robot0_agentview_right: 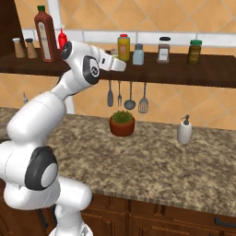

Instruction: Put the shaker and condiment bottle from the counter next to their counterparts in the cabinet.

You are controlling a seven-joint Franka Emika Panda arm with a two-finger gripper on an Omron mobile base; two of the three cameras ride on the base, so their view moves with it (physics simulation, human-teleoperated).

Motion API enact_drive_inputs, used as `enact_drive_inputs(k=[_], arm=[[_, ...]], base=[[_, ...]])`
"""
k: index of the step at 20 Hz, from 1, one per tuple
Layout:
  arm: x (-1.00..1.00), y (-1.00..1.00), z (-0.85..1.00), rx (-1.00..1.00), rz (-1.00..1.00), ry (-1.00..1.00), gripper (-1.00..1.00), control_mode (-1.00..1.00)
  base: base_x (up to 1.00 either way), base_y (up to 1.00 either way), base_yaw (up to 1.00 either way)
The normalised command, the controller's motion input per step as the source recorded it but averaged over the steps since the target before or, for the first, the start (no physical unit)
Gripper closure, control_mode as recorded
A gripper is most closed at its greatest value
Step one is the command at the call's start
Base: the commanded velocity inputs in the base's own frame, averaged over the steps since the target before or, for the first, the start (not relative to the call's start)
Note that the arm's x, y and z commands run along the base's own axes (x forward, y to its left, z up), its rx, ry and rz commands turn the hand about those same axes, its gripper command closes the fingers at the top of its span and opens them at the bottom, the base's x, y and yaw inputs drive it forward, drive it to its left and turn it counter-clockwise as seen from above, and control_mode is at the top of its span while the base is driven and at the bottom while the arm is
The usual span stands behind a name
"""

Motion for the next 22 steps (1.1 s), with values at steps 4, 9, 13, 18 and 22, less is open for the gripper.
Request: enact_drive_inputs(k=[4, 9, 13, 18, 22], arm=[[0.33, -0.06, -0.11, -0.01, 0.0, 0.0, 1.0, -1.0], [0.36, -0.1, -0.16, 0.0, 0.0, 0.0, 1.0, -1.0], [0.3, -0.12, -0.2, 0.0, 0.0, -0.01, 1.0, -1.0], [0.3, -0.15, -0.18, 0.0, 0.0, -0.01, 1.0, -1.0], [0.37, -0.13, -0.18, 0.0, 0.0, 0.0, 1.0, -1.0]], base=[[0.0, 0.0, 0.0], [0.0, 0.0, 0.0], [0.0, 0.0, 0.0], [0.0, 0.0, 0.0], [0.0, 0.0, 0.0]])
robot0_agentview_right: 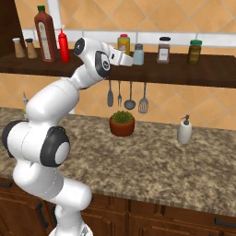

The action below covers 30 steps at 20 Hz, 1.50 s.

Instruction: Put the shaker and condiment bottle from the counter next to their counterparts in the cabinet.

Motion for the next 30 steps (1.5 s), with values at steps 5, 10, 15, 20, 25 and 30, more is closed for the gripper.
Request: enact_drive_inputs(k=[5, 10, 15, 20, 25, 30], arm=[[0.3, -0.06, -0.26, 0.0, 0.0, 0.0, 1.0, -1.0], [0.3, -0.01, -0.33, -0.02, 0.0, 0.0, -1.0, -1.0], [0.1, -0.02, -0.29, 0.0, 0.0, -0.01, -1.0, -1.0], [-0.15, -0.01, -0.09, 0.0, 0.0, -0.06, -1.0, -1.0], [-0.73, 0.17, 0.01, -0.01, 0.0, -0.19, -1.0, -1.0], [-0.98, 0.44, 0.1, -0.05, 0.0, -0.26, -1.0, -1.0]], base=[[0.0, 0.0, 0.0], [0.0, 0.0, 0.0], [0.0, 0.0, 0.0], [0.0, 0.0, 0.0], [0.0, 0.0, 0.0], [0.0, 0.0, 0.0]])
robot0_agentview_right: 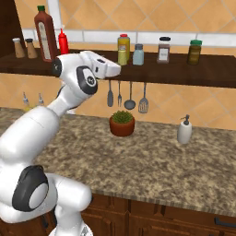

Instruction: Put the shaker and condiment bottle from the counter next to their counterparts in the cabinet.

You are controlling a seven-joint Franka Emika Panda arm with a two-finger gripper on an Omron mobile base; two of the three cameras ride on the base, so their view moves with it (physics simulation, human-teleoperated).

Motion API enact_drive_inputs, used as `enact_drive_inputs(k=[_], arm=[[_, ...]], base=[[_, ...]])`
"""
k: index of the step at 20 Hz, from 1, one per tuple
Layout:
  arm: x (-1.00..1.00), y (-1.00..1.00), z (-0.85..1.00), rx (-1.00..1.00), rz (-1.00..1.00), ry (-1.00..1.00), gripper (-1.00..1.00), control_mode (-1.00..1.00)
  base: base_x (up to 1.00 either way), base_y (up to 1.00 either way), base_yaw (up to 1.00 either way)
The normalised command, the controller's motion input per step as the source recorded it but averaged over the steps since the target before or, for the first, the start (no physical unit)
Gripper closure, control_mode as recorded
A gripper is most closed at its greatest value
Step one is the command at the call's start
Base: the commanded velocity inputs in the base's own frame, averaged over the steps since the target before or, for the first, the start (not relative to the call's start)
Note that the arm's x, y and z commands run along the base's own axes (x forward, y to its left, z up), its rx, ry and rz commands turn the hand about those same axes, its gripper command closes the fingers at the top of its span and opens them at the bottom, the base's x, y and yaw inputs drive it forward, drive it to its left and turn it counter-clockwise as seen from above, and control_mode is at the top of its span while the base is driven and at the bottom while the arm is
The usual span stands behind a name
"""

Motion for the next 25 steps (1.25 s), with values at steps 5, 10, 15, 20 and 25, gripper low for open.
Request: enact_drive_inputs(k=[5, 10, 15, 20, 25], arm=[[-1.0, 0.51, 0.16, -0.05, 0.0, -0.3, -1.0, -1.0], [-1.0, 0.54, 0.11, -0.02, 0.0, -0.29, -1.0, -1.0], [-1.0, 0.58, 0.0, 0.0, -0.03, -0.23, -1.0, -1.0], [-1.0, 0.56, 0.0, 0.0, -0.12, -0.18, -1.0, -1.0], [-1.0, 0.57, 0.0, 0.0, -0.16, -0.17, -1.0, -1.0]], base=[[0.0, 0.0, 0.0], [0.0, 0.0, 0.0], [0.0, 0.0, 0.0], [0.0, 0.0, 0.0], [0.0, 0.0, 0.0]])
